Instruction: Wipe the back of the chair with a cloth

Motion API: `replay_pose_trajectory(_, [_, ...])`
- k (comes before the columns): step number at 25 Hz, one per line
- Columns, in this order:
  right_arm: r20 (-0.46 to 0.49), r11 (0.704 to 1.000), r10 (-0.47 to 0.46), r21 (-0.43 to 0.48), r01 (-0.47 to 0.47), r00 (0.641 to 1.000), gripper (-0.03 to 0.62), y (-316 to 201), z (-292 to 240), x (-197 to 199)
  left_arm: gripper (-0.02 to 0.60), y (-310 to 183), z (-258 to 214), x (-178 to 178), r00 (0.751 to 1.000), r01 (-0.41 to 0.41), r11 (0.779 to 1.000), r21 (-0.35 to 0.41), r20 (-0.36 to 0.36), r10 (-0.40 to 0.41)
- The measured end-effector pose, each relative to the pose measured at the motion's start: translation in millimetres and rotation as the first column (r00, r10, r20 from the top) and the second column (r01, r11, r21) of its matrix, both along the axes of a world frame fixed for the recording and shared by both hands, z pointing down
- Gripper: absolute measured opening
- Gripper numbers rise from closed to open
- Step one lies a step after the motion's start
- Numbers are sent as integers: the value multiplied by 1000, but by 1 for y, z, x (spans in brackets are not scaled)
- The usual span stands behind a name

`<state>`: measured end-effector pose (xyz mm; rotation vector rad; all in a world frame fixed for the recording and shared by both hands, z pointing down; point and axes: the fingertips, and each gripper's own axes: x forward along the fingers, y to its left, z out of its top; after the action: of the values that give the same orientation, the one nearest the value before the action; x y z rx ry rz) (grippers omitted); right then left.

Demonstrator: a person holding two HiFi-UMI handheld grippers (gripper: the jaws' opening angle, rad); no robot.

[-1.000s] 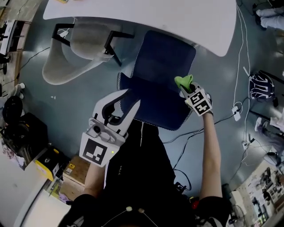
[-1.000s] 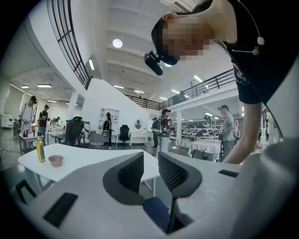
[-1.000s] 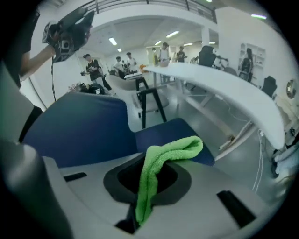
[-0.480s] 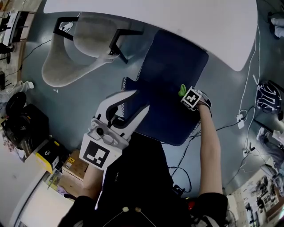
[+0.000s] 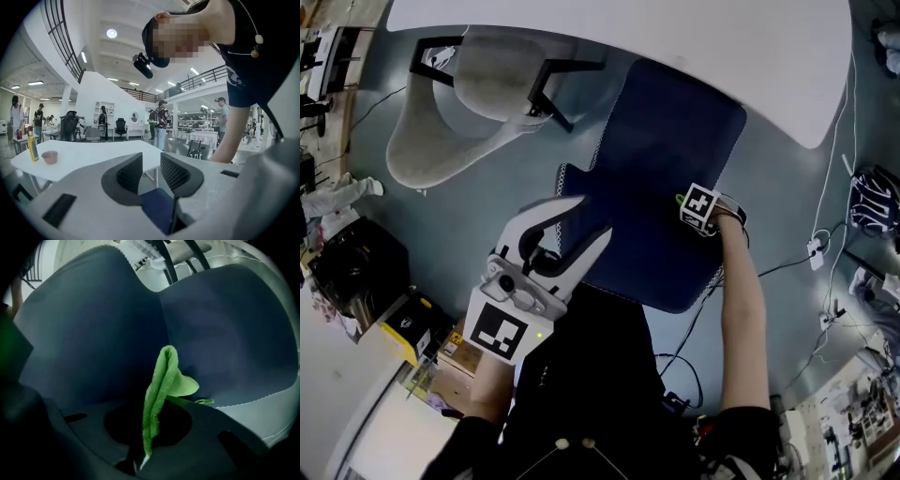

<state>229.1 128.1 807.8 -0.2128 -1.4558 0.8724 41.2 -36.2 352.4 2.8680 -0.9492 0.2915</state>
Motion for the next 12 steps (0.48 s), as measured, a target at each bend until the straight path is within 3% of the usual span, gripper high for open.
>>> replay_pose_trajectory(7, [72, 984, 152, -101, -144, 986, 18, 2, -46, -15, 106, 4, -21, 5, 1000, -8, 999, 36, -13, 8])
replay_pose_trajectory(12, [74, 976, 194, -110, -185, 978, 18, 7, -74, -17, 106, 4, -40, 5, 1000, -8, 998, 60, -28, 10])
